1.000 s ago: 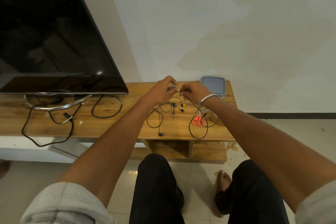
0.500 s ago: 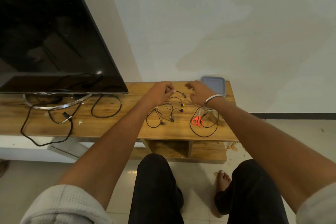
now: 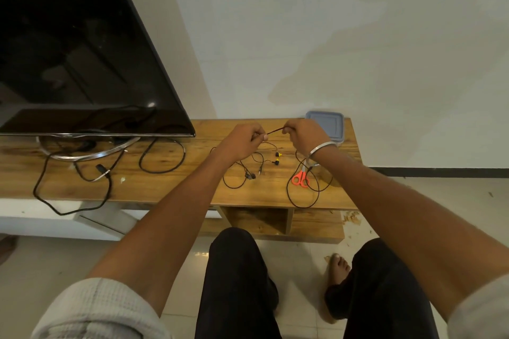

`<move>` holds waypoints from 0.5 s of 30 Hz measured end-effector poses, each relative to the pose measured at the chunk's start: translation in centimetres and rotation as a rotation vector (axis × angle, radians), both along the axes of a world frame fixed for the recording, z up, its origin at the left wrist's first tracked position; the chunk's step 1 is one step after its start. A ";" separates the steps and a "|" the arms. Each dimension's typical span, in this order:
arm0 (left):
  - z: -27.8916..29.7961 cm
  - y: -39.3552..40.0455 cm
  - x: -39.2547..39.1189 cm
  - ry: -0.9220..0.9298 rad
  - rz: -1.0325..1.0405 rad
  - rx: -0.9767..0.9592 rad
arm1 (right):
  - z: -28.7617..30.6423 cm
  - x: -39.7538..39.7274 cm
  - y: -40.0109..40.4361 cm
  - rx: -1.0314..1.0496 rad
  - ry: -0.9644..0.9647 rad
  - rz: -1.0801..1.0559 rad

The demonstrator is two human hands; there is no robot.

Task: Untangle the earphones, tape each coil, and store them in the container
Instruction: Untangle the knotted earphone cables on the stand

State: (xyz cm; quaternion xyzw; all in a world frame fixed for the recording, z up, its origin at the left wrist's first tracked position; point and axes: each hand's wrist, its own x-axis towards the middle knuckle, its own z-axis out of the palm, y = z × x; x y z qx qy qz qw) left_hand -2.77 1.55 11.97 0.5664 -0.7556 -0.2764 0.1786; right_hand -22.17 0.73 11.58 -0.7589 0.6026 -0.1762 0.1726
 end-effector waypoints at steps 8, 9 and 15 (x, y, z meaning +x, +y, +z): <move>-0.1 0.2 0.3 -0.002 -0.028 0.001 | -0.3 -1.1 0.3 0.129 0.128 -0.128; 0.1 0.1 0.1 0.000 -0.030 -0.007 | -0.3 -1.0 0.4 0.127 0.122 -0.106; 0.5 0.0 -1.0 0.003 -0.040 -0.015 | 0.1 1.0 1.0 0.058 0.053 0.053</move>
